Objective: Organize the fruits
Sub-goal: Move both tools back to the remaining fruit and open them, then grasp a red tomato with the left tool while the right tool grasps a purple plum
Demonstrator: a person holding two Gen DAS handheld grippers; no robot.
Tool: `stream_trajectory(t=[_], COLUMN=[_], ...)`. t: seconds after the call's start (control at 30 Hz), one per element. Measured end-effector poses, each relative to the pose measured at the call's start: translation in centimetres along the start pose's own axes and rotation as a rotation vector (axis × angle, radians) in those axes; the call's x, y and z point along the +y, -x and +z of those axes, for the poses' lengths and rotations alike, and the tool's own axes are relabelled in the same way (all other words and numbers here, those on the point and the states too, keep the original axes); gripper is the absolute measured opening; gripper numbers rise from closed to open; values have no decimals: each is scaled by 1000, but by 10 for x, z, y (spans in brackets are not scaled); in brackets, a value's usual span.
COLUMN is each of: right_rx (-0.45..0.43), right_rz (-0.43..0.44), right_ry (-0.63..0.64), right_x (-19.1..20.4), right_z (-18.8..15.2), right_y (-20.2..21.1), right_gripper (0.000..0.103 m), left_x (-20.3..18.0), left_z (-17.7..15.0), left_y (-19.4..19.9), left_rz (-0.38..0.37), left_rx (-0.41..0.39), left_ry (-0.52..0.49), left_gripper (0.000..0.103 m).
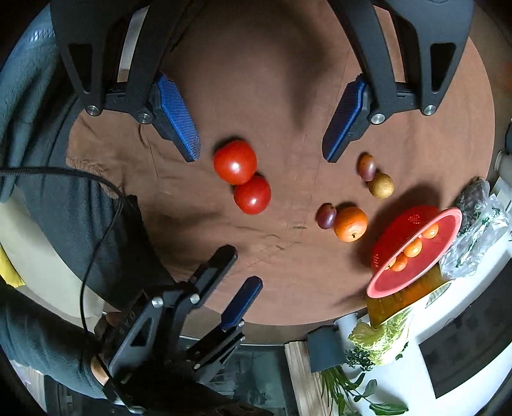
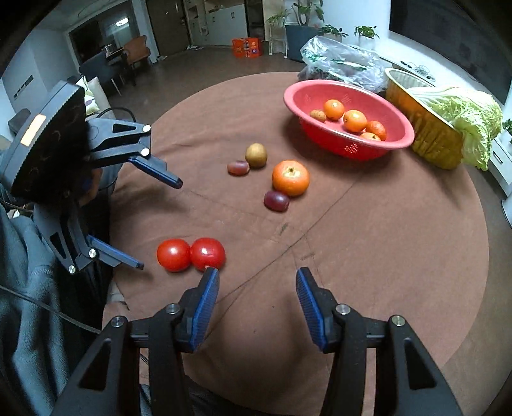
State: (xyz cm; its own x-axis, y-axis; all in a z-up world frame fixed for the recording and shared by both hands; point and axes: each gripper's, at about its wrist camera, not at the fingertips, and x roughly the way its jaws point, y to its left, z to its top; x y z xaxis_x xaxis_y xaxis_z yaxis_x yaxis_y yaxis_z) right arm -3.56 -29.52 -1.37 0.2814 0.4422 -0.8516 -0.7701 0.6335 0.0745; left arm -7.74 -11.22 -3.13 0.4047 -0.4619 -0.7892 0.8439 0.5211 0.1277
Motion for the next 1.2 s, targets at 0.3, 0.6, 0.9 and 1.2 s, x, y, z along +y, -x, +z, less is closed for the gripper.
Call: stream_trajectory(t=[0.3,0.6,0.9,1.2], right_rx=[-31,-30,-40,-25], right_rz=[-9,31,36,-21], right_ry=[-10,-9,-70,-170], right_x=[-11,-8,-11,-19], right_z=[8,29,38,53], right_y=[-7,-28,-37,-57], right_gripper=[53,49,49,47], left_x=[3,-8,-5,18], left_z=[9,10,3,-18], left_y=[-13,-30,-26,-8], left_rz=[3,-35,-50,9], left_rx=[12,49,30,26], left_ry=[59,35,52,117], left_gripper=[53,29,29,29])
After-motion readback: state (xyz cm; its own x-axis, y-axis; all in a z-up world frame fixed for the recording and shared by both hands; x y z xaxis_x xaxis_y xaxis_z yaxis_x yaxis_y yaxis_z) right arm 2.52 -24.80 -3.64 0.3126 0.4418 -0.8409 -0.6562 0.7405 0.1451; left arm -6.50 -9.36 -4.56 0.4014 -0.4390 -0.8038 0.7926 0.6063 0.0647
